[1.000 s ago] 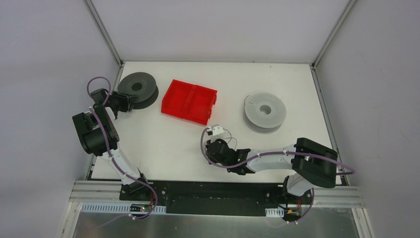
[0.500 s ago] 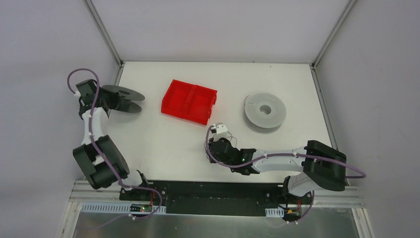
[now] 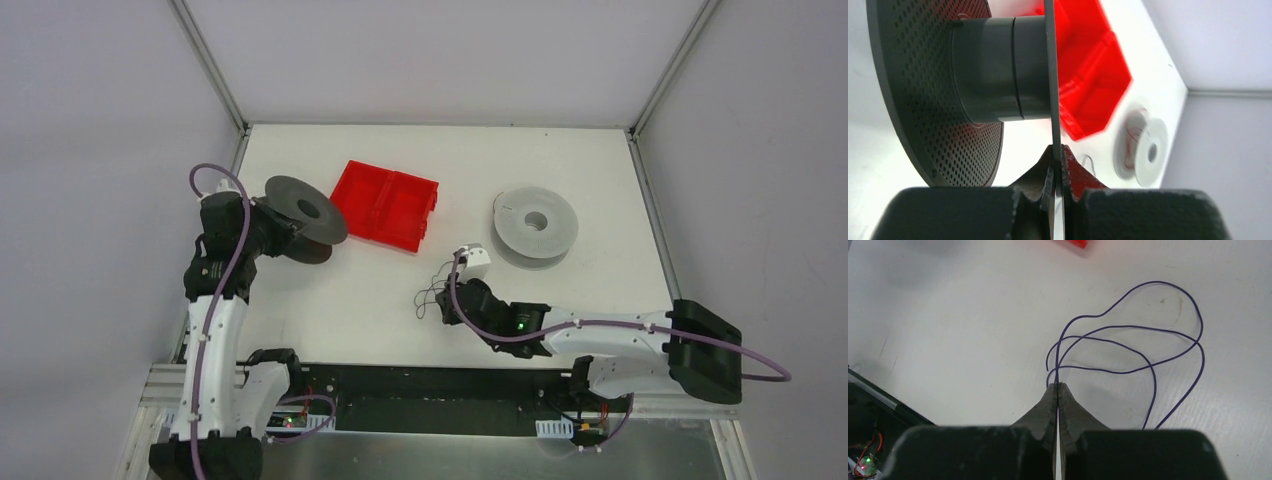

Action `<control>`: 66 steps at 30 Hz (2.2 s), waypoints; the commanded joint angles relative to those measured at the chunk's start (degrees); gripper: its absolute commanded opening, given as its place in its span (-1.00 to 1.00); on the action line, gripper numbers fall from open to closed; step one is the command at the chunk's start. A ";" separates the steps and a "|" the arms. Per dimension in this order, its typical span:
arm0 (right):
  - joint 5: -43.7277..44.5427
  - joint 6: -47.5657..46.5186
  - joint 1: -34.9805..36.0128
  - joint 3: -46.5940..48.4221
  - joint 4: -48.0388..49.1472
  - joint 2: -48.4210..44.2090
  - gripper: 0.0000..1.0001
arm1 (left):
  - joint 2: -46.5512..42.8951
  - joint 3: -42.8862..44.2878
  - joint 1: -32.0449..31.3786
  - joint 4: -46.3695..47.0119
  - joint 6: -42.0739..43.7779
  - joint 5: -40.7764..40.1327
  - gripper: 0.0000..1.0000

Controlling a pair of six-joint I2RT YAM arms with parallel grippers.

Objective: Wrap the cables
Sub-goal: Pick up the cable reel from the center of the board, then place the cable reel at the center of the board.

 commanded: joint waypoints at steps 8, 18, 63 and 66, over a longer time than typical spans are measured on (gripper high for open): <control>6.89 5.60 0.09 -3.04 -7.68 -13.50 -1.00 | -12.99 -4.39 -12.95 -3.81 -1.91 9.36 -1.00; 14.56 8.94 0.17 -2.83 -23.62 -28.75 -1.00 | -2.91 0.53 -40.01 -11.36 8.54 -12.63 -1.00; 9.85 19.25 0.17 -2.05 25.08 -19.36 -1.00 | 0.75 4.79 -60.17 12.32 18.92 -1.28 0.10; 8.97 19.72 0.36 -1.26 27.89 -17.20 -1.00 | 2.70 5.07 -60.22 13.84 20.16 1.39 0.11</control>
